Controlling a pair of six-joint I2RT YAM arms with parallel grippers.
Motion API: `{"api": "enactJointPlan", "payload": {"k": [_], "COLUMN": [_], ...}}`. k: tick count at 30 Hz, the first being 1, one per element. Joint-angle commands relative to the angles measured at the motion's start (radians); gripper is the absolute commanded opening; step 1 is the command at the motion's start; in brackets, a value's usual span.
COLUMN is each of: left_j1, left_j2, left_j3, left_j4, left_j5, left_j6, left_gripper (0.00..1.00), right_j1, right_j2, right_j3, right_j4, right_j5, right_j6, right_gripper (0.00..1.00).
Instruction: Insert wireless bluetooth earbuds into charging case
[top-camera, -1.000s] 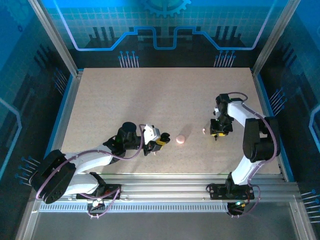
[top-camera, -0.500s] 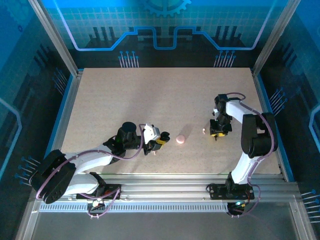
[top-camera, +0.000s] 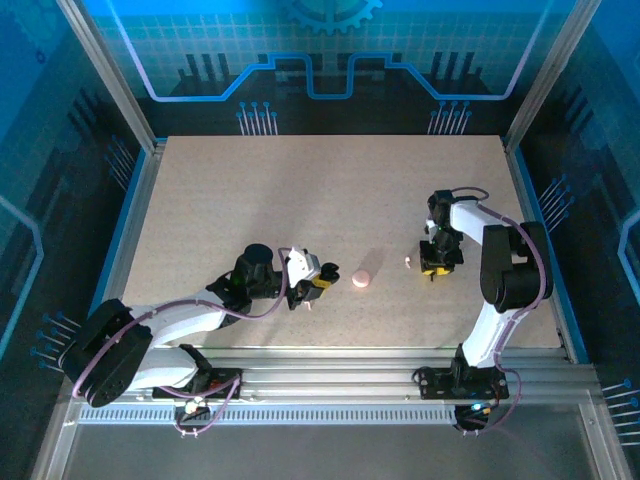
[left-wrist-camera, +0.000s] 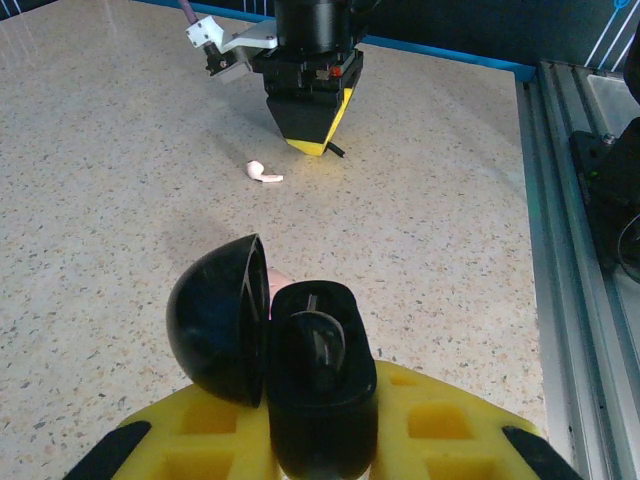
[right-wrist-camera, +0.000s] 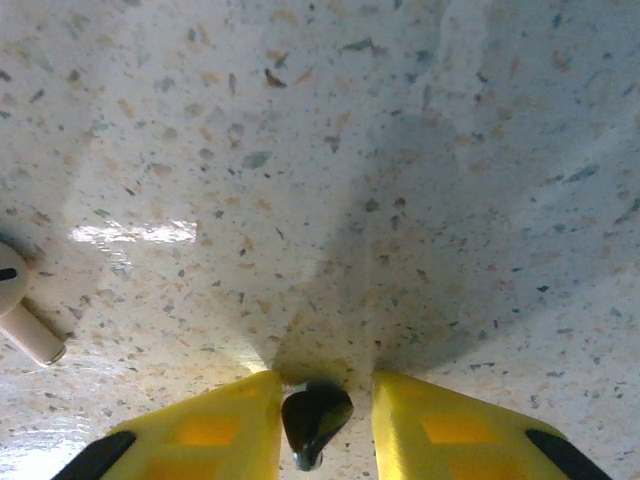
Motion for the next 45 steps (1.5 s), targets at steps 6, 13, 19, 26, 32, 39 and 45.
{"api": "enactJointPlan", "payload": {"k": [6,13,19,26,32,39,45], "left_j1": [-0.009,-0.008,-0.011,-0.043,-0.065,-0.098,-0.121], "left_j2": [-0.017,0.023,0.128,0.293,0.418,0.526,0.608], "left_j3": [-0.001,0.009,0.016,0.073,0.131,0.201,0.225], "left_j4": [0.023,0.039,0.174,0.319,0.42,0.467,0.571], "left_j5": [-0.009,-0.015,-0.029,-0.023,-0.015,-0.038,-0.055], "left_j6": [0.014,0.011,-0.039,-0.08,-0.122,-0.141,-0.191], "left_gripper": [0.18,0.18,0.17,0.17,0.16,0.15,0.15], "right_j1": [-0.004,-0.003,-0.003,0.018,0.048,0.071,0.093], "right_j2": [0.008,-0.074,-0.202,-0.363,-0.496,-0.678,-0.816], "right_j3": [-0.011,-0.046,-0.106,-0.208,-0.315,-0.434,-0.534], "right_j4": [-0.003,0.019,0.078,0.204,0.31,0.437,0.585], "right_j5": [0.006,-0.01,-0.052,-0.143,-0.162,-0.172,-0.269], "right_j6": [0.001,0.009,0.033,0.092,0.142,0.2,0.258], "right_gripper": [0.23,0.22,0.21,0.21,0.2,0.19,0.19]}}
